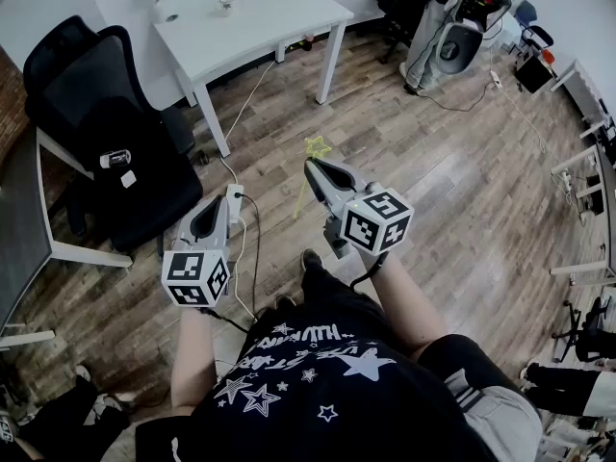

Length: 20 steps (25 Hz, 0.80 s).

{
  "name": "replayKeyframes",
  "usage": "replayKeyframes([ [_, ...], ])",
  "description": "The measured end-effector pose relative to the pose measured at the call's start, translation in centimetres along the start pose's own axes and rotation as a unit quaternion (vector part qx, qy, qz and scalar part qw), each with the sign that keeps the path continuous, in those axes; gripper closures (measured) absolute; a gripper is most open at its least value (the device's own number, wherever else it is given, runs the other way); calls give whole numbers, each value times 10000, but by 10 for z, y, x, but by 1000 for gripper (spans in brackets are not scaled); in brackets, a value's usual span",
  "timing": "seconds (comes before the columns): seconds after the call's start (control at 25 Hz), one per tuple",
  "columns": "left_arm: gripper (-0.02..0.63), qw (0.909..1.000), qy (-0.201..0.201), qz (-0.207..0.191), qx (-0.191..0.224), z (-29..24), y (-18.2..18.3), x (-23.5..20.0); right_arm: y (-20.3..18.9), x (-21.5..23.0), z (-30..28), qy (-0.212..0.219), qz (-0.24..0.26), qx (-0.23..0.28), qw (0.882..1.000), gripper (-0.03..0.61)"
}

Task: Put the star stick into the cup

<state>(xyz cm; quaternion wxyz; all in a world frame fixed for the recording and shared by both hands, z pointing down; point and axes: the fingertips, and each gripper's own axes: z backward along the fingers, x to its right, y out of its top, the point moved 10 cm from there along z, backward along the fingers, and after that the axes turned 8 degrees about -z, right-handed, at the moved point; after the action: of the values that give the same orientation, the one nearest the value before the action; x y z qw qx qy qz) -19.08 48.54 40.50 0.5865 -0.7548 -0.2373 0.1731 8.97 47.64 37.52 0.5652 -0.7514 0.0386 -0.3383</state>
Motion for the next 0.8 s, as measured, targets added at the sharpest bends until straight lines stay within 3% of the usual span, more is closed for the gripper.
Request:
replayKeyframes([
  [0.4, 611, 9997, -201, -137, -56, 4, -3, 21, -8, 0, 18, 3, -41, -69, 10000, 558],
  [0.8, 611, 9995, -231, 33, -214, 8, -23, 19, -30, 10, 22, -164, -289, -153, 9993, 558],
])
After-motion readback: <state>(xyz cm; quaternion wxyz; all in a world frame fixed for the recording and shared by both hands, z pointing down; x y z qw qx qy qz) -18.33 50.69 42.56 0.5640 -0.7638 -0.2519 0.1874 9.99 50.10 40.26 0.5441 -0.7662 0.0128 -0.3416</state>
